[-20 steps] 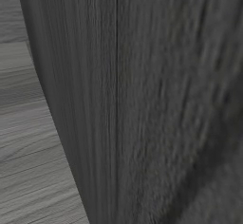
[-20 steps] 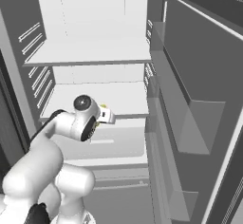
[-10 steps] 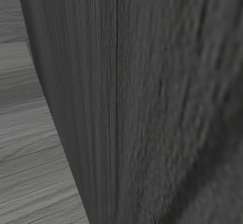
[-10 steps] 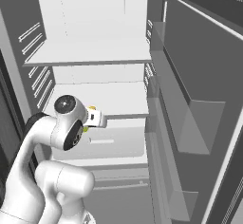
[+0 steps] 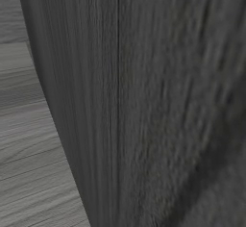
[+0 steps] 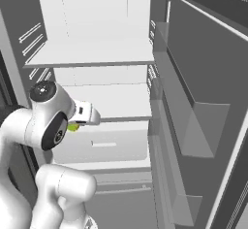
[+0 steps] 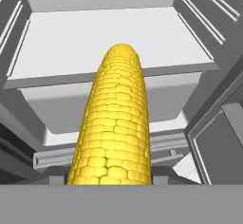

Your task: Take the cheese, steak, and corn from the fridge and place them on the plate on the dining counter to create an appetizer plate.

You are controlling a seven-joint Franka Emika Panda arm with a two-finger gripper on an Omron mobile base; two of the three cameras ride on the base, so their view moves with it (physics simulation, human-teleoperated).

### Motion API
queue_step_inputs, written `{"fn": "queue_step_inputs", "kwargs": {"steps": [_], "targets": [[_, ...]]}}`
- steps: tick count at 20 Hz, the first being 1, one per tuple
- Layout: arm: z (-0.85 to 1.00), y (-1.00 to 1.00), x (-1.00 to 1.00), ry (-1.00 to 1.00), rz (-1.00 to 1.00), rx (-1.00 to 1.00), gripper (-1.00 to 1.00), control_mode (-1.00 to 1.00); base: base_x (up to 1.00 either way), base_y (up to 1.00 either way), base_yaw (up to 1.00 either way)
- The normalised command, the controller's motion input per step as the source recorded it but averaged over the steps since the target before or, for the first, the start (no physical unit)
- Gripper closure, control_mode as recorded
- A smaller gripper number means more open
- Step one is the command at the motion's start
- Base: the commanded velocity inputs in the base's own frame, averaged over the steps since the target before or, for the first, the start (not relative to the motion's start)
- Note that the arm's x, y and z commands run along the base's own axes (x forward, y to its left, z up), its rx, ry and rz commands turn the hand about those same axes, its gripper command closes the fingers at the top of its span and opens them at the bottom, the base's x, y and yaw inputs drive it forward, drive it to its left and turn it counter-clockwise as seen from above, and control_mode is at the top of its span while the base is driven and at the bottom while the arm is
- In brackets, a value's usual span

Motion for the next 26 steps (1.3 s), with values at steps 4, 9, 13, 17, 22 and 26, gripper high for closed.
{"fn": "queue_step_inputs", "kwargs": {"steps": [4,9,13,17,22,26], "targets": [[0.0,0.04,-0.63,-0.02,0.07,-0.04,1.0,-1.0,0.0,0.0,0.0],[0.0,0.0,-0.59,0.0,0.07,-0.06,1.0,1.0,-0.17,0.0,0.02],[0.0,0.0,0.0,0.0,0.0,0.0,1.0,1.0,-0.86,-0.13,0.11],[0.0,0.0,0.0,0.0,0.0,0.0,1.0,1.0,-1.0,-0.36,0.09],[0.0,0.0,0.0,0.0,0.0,0.0,1.0,1.0,-1.0,-0.75,0.01],[0.0,0.0,0.0,0.0,0.0,0.0,1.0,1.0,-1.0,-0.94,-0.06]]}}
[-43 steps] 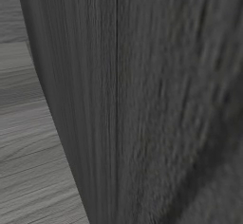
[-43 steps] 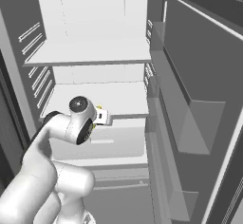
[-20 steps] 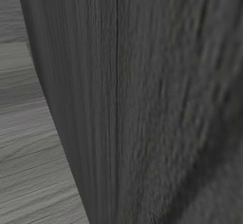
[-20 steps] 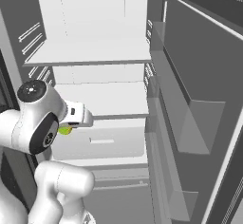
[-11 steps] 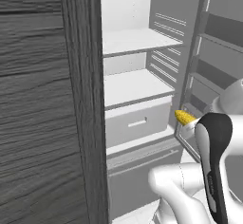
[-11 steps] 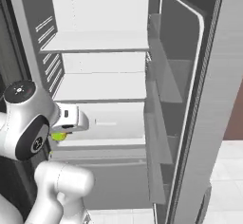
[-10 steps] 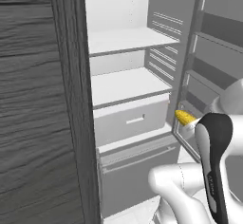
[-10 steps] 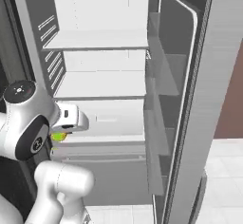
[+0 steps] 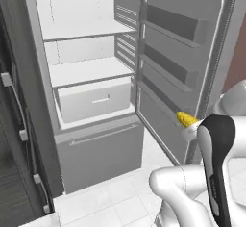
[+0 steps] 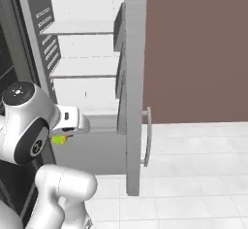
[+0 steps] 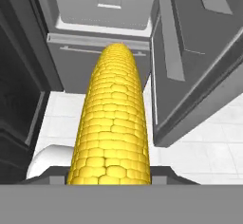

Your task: Take the cheese, steak, and corn from the fridge and place them on the plate on the dining counter to create an appetizer plate.

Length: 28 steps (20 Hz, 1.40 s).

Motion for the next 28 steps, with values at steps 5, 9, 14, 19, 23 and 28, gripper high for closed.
{"fn": "queue_step_inputs", "kwargs": {"steps": [5,9,14,19,23,28], "targets": [[0.0,0.0,0.0,0.0,0.0,0.0,1.0,1.0,-1.0,-0.85,-0.26],[0.0,0.0,0.0,0.0,0.0,0.0,1.0,1.0,-0.99,-0.92,-0.31],[0.0,0.0,0.0,0.0,0.0,0.0,1.0,1.0,-0.82,-0.97,-0.35],[0.0,0.0,0.0,0.0,0.0,0.0,1.0,1.0,-0.37,-0.76,-0.49],[0.0,0.0,0.0,0.0,0.0,0.0,1.0,1.0,-0.07,-0.55,-0.6],[0.0,0.0,0.0,0.0,0.0,0.0,1.0,1.0,0.01,-0.47,-0.69]]}}
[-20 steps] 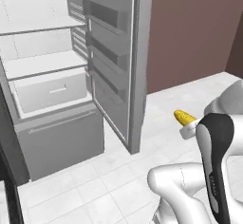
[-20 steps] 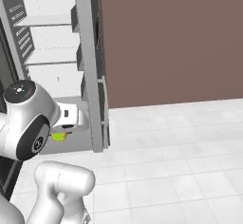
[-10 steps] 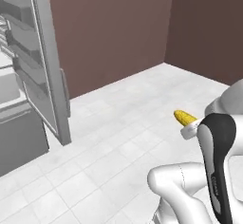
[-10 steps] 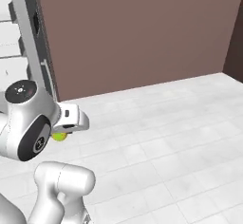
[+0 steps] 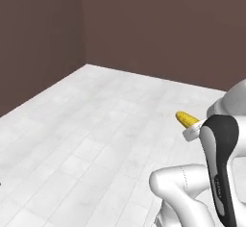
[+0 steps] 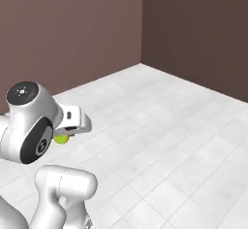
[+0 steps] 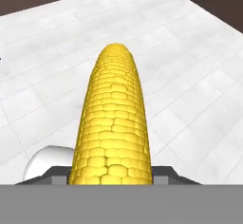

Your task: Take the cheese, steak, and corn from the fridge and place them on the plate on the dining counter to create an appetizer plate.

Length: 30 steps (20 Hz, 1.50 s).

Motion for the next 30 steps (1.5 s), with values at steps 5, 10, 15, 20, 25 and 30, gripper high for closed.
{"fn": "queue_step_inputs", "kwargs": {"steps": [5,10,15,20,25,30], "targets": [[0.0,0.0,0.0,0.0,0.0,0.0,1.0,1.0,0.15,-0.46,-0.72],[0.0,0.0,0.0,0.0,0.0,0.0,1.0,1.0,0.24,-0.33,-0.78],[0.0,0.0,0.0,0.0,0.0,0.0,1.0,1.0,0.36,-0.41,-0.78],[0.0,0.0,0.0,0.0,0.0,0.0,1.0,1.0,0.46,-0.29,-0.79],[0.0,0.0,0.0,0.0,0.0,0.0,1.0,1.0,0.67,-0.11,-0.76],[0.0,0.0,0.0,0.0,0.0,0.0,1.0,1.0,1.0,0.22,-0.6]]}}
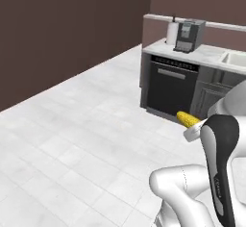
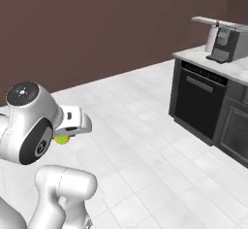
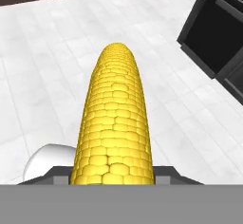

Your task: Take the cheese, steak, and corn from the fridge and place them on the plate on the dining counter to create an appetizer plate.

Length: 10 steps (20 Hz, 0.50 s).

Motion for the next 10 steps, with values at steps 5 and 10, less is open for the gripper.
{"fn": "queue_step_inputs", "kwargs": {"steps": [5,10], "targets": [[0.0,0.0,0.0,0.0,0.0,0.0,1.0,1.0,1.0,0.81,-0.41],[0.0,0.0,0.0,0.0,0.0,0.0,1.0,1.0,1.0,0.95,-0.23]]}}
